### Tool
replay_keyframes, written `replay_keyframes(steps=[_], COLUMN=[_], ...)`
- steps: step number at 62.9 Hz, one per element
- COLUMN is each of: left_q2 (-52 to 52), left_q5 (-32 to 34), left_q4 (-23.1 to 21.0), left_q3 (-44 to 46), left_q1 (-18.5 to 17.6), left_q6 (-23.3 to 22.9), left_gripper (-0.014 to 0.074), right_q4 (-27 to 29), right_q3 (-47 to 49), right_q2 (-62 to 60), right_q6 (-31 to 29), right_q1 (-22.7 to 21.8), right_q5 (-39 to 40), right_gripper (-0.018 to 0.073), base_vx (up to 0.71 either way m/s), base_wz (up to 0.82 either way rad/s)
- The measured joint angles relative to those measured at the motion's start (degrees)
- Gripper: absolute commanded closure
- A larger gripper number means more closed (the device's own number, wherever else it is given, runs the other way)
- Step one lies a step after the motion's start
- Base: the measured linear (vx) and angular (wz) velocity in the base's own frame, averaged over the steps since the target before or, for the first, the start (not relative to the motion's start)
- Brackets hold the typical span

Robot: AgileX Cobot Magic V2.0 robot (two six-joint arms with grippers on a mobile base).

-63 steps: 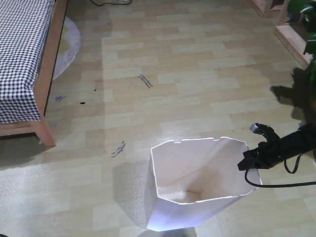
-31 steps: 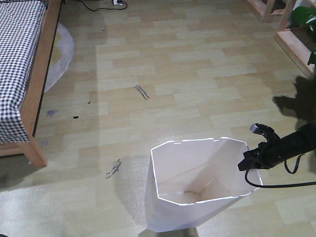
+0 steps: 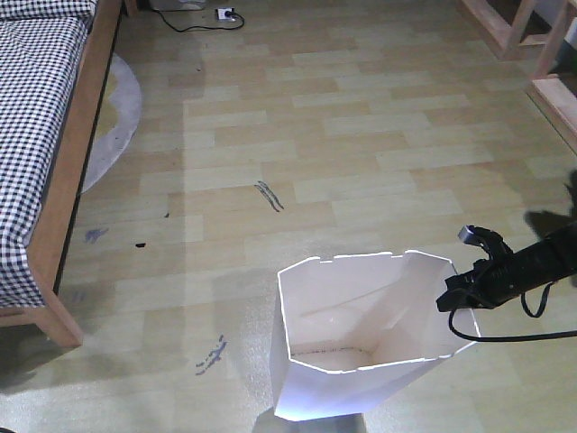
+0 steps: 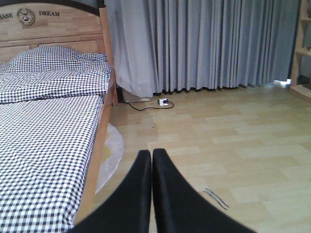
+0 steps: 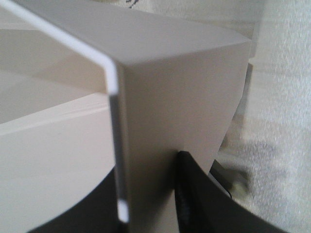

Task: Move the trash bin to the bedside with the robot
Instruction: 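Drive toward the bed, dragging the bin with the right gripper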

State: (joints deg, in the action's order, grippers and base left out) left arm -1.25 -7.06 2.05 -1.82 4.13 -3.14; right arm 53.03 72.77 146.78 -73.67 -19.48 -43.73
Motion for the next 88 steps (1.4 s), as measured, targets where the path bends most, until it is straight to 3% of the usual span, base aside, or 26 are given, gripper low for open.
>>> replay_keyframes(steps=[88], left_q2=[0.00], left_q5=[0.00], left_q4=[0.00], left_q3=[0.00], left_q1=[0.00], left_q6=[0.00], left_gripper=[0.0603], right_q4=[0.18], right_q3=[0.00], right_q2=[0.00], right_q6=[-0.08], right_q1=[0.00], right_q5=[0.51], right_gripper=[0.0563], base_vx=[0.34], base_wz=[0.03])
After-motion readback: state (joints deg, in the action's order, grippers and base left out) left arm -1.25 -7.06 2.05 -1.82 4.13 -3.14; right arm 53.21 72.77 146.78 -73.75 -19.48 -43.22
